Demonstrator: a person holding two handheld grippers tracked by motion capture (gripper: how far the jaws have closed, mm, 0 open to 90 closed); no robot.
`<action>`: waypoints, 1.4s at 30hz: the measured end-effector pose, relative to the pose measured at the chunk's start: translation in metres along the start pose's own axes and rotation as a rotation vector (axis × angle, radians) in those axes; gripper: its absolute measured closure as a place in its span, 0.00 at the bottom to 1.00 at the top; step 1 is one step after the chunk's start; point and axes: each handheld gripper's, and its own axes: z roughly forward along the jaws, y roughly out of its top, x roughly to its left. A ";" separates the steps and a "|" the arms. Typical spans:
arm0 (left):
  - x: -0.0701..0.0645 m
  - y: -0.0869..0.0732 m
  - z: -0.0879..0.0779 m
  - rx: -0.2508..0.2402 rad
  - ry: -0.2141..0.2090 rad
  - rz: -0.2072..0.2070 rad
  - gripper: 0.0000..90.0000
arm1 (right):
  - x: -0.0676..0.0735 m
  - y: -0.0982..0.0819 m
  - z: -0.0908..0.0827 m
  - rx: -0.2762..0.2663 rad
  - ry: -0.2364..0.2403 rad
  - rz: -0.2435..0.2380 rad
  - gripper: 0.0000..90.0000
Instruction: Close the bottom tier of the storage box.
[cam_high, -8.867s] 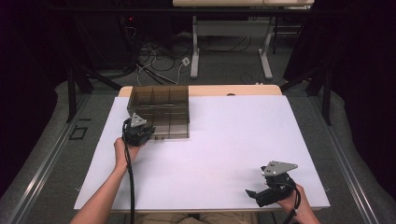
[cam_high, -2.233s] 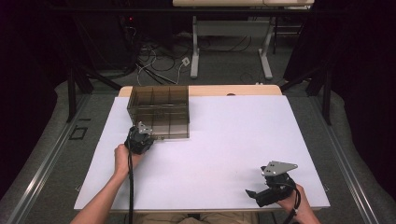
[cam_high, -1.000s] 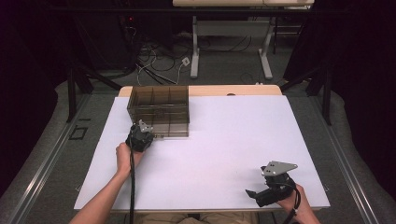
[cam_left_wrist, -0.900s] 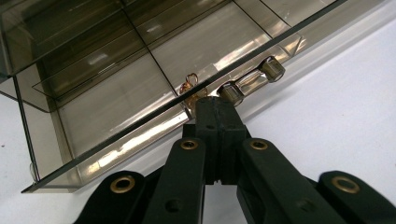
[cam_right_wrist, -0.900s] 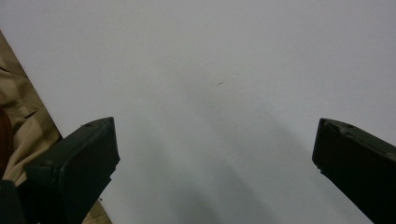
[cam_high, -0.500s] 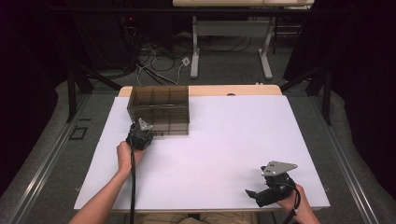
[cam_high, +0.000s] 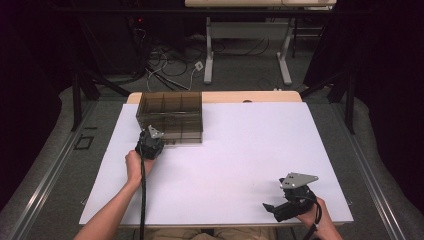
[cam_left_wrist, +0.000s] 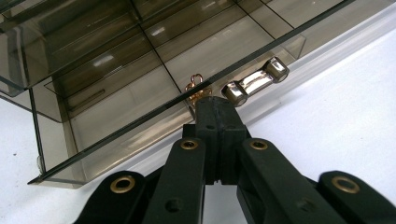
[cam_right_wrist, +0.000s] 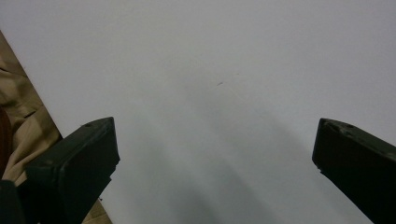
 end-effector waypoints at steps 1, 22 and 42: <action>0.000 0.000 0.000 -0.001 0.003 -0.002 1.00 | 0.000 0.000 0.000 0.000 0.000 0.000 0.00; 0.003 0.010 0.010 -0.011 0.021 -0.030 1.00 | 0.000 0.000 0.000 -0.001 0.000 0.006 0.00; 0.010 0.018 0.021 -0.019 0.055 -0.041 1.00 | 0.000 0.000 0.000 0.000 0.003 0.000 0.00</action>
